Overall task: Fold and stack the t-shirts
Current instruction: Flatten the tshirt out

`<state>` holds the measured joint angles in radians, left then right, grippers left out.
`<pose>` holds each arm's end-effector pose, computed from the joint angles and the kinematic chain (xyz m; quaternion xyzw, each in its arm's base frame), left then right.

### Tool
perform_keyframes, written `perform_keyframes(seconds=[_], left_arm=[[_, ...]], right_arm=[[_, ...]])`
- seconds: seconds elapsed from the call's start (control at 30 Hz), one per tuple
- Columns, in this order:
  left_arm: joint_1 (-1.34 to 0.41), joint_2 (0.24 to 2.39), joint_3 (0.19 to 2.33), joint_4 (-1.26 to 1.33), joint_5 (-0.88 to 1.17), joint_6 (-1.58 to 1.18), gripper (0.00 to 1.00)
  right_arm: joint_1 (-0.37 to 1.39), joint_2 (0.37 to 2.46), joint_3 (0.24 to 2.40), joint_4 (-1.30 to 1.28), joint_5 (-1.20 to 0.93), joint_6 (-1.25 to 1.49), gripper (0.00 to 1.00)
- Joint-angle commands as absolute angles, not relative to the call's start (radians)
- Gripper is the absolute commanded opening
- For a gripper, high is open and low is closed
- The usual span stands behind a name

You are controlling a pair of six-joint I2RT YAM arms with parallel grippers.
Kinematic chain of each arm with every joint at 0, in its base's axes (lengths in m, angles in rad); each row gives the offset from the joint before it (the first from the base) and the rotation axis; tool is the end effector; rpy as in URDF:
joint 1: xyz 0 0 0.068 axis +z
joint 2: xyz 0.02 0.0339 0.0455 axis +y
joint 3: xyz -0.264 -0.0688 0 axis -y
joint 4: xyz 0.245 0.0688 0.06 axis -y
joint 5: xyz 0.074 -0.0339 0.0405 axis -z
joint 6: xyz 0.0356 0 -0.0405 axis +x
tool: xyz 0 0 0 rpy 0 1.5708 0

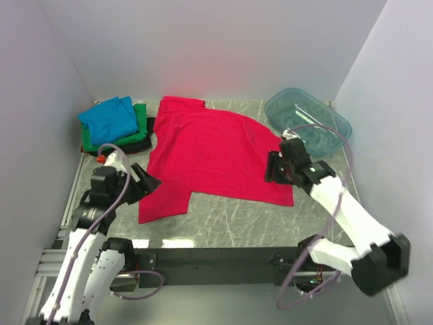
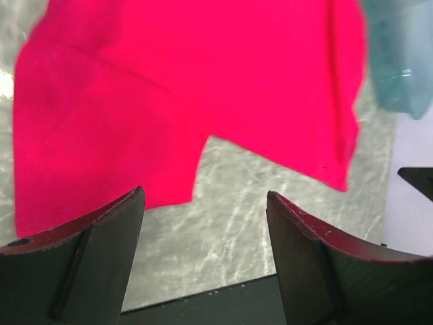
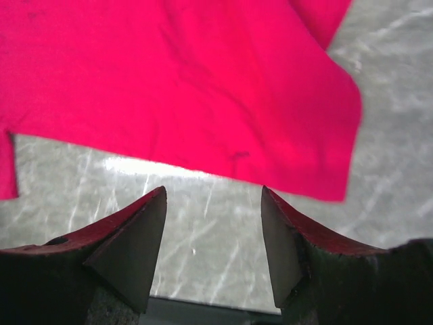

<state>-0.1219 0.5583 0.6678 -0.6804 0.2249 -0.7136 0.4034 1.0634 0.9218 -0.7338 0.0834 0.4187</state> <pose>0.1226 -0.0230 0.2810 -0.2028 0.8499 -0.2833 0.3954 0.1970 0.0808 0.2850 0.0214 0.9392 0.1001 0.3277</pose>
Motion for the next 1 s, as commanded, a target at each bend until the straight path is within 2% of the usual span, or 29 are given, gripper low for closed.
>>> perform_keyframes(seconds=[0.0,0.13,0.33,0.5,0.7,0.97], left_arm=[[-0.13,0.607,0.617,-0.45,0.256,-0.742,0.77],[-0.228,0.71,0.609,-0.339,0.141,-0.741,0.77],[-0.445,0.965,0.69,-0.27,-0.118,-0.716,0.78],[-0.505,1.199,0.727,-0.088,-0.13,-0.695,0.78],[-0.546,1.455,0.781,-0.018,-0.15,-0.644,0.79],[-0.551,1.49,0.663,0.023,-0.115,-0.689,0.81]], right_arm=[[0.405,1.198,0.96,-0.566,0.063,0.391,0.65],[0.405,1.386,1.015,-0.505,0.028,0.388,0.65],[0.442,1.52,1.038,-0.405,-0.043,0.408,0.65],[0.443,1.589,1.071,-0.364,-0.041,0.411,0.65],[0.463,1.692,1.1,-0.345,-0.046,0.41,0.65],[0.531,1.769,1.068,-0.316,-0.049,0.431,0.65]])
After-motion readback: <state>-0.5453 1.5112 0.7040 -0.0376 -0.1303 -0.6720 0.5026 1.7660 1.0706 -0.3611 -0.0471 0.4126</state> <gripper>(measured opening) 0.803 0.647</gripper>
